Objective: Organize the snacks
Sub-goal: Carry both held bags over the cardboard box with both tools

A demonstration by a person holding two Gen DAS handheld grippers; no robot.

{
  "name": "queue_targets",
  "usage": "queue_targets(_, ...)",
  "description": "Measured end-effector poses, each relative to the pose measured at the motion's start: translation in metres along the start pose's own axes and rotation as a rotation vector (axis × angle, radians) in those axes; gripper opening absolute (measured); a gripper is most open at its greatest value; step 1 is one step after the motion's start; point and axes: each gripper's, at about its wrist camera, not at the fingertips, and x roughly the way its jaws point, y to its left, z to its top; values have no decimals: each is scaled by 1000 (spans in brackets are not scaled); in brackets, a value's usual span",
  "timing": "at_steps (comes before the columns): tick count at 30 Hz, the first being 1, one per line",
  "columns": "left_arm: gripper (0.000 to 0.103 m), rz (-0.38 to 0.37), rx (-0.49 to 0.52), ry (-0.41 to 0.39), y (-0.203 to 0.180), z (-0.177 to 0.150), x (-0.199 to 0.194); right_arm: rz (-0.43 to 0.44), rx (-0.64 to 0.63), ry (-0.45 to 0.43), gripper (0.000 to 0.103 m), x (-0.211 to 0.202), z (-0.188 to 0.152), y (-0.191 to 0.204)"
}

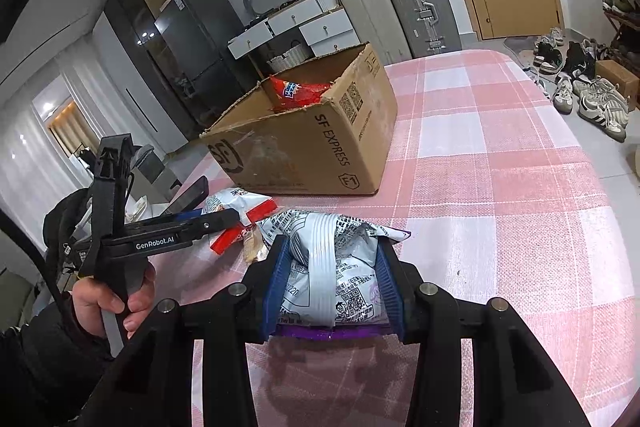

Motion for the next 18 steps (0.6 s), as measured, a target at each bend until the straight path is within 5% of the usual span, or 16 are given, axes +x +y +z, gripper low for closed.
queue_targets(18, 59, -33, 44, -131, -22, -16, -102, 88, -41, -89, 43, -47, 23, 53)
